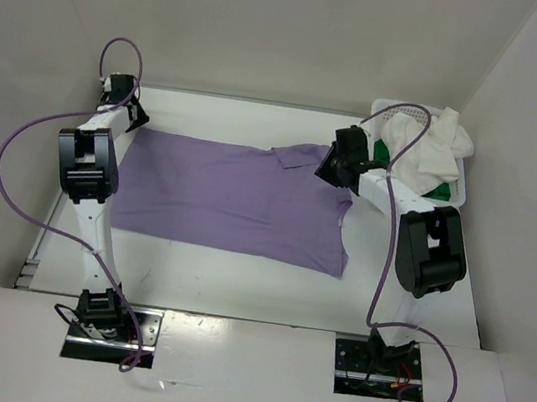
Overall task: Fold and stack the t-shirts
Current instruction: Pick up the 1/3-folded T-shirt from the center of the board.
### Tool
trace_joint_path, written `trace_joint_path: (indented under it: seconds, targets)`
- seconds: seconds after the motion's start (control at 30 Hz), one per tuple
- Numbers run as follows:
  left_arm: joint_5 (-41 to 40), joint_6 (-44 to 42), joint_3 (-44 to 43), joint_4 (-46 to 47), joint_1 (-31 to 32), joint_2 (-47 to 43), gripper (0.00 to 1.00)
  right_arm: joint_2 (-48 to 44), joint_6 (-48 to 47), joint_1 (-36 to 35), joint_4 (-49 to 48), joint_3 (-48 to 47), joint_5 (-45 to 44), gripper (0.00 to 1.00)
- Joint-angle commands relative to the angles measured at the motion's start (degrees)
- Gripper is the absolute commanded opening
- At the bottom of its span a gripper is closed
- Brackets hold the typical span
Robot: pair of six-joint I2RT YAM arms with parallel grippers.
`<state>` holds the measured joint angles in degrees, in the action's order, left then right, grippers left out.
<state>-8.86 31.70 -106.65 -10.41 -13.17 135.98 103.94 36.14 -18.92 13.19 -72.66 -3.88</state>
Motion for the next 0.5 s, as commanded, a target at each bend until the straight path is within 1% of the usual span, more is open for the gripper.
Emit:
trace_joint_path:
  seconds: [0.0,0.07,0.13,0.17,0.27,0.4,0.47]
  targets:
    - [1.1,-1.8,2.5,-2.9,1.5,0.1,0.42,-0.1,-0.4,0.5,-2.4,-2.4,-0.7,0.31]
    - [0.6,-2.3,4.6,-2.2,1.5,-1.3,0.40,-0.1,-0.4,1.0,-2.4,-2.4,-0.7,0.31]
    - [0.1,-2.9,5.2,-1.5,1.5,-1.9,0.39,-0.1,-0.4,1.5,-2.4,-2.4,-0.7,0.34]
    - [0.1,-2.9,6.0,-1.5,1.5,-1.9,0.38,-0.1,-0.9,1.5,-2.4,-2.4,-0.7,0.34]
    - [0.1,-2.9,6.0,-1.5,1.5,-2.4,0.38,-0.1,-0.9,2.7,-2.9,-2.9,-0.7,0.39]
    - [-0.4,-2.9,6.6,-1.5,1.5,-2.9,0.32,2.2,-0.9,3.4,-2.9,-4.7,-1.2,0.40]
    - [-0.5,-2.9,6.6,-1.5,1.5,-2.9,0.27,4.3,-0.9,3.4,-2.9,-5.9,-1.9,0.41]
